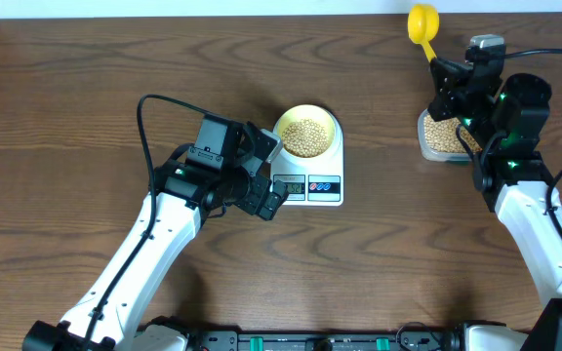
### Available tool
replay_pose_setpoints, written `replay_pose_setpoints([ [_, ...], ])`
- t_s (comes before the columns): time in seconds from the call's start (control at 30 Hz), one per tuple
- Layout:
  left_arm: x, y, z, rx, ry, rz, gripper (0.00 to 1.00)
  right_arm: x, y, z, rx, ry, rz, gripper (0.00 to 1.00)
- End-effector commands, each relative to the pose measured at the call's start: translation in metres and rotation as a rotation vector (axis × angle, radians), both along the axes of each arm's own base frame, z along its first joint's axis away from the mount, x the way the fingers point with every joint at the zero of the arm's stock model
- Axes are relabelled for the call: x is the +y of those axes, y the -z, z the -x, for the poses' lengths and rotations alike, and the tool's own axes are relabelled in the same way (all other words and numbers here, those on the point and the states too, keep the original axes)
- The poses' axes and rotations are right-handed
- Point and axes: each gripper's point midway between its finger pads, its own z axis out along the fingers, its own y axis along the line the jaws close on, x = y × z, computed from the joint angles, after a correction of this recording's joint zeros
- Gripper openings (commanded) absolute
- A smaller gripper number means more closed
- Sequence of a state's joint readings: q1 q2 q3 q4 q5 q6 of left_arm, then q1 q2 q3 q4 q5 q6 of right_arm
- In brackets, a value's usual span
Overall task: Scoop item into bowl and weigh 50g on scale
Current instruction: 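Dip the scoop into the soybeans and fill it, then carry the filled scoop left over the yellow bowl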
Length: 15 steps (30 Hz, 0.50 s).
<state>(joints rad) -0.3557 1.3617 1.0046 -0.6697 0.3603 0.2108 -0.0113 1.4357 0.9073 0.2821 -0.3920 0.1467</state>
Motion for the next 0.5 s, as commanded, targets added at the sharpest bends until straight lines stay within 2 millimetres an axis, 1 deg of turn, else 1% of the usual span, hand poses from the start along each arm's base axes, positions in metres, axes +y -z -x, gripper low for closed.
replay_pose_setpoints([
  [0.0,0.001,0.004,0.001,0.001,0.01,-0.013,0.98,0.005,-0.001,-0.001,0.008,-0.01,-0.034,0.01],
  [0.1,0.001,0.004,0.001,0.001,0.01,-0.013,0.98,0.01,-0.004,0.001,0.046,-0.015,-0.148,0.01],
  [0.13,0.001,0.004,0.001,0.001,0.01,-0.013,0.98,0.02,-0.007,0.005,0.063,-0.065,-0.205,0.01],
  [0.2,0.001,0.004,0.001,0.001,0.01,-0.013,0.98,0.04,-0.008,0.013,0.078,-0.157,-0.227,0.01],
  [0.3,0.001,0.004,0.001,0.001,0.009,-0.013,0.98,0.066,-0.002,0.025,0.091,-0.262,-0.185,0.01],
  [0.43,0.001,0.004,0.001,0.001,0.01,-0.013,0.98,0.1,0.01,0.04,0.073,-0.373,-0.06,0.01],
  [0.47,0.001,0.004,0.001,0.001,0.01,-0.013,0.98,0.114,0.011,0.045,0.042,-0.419,-0.006,0.01],
])
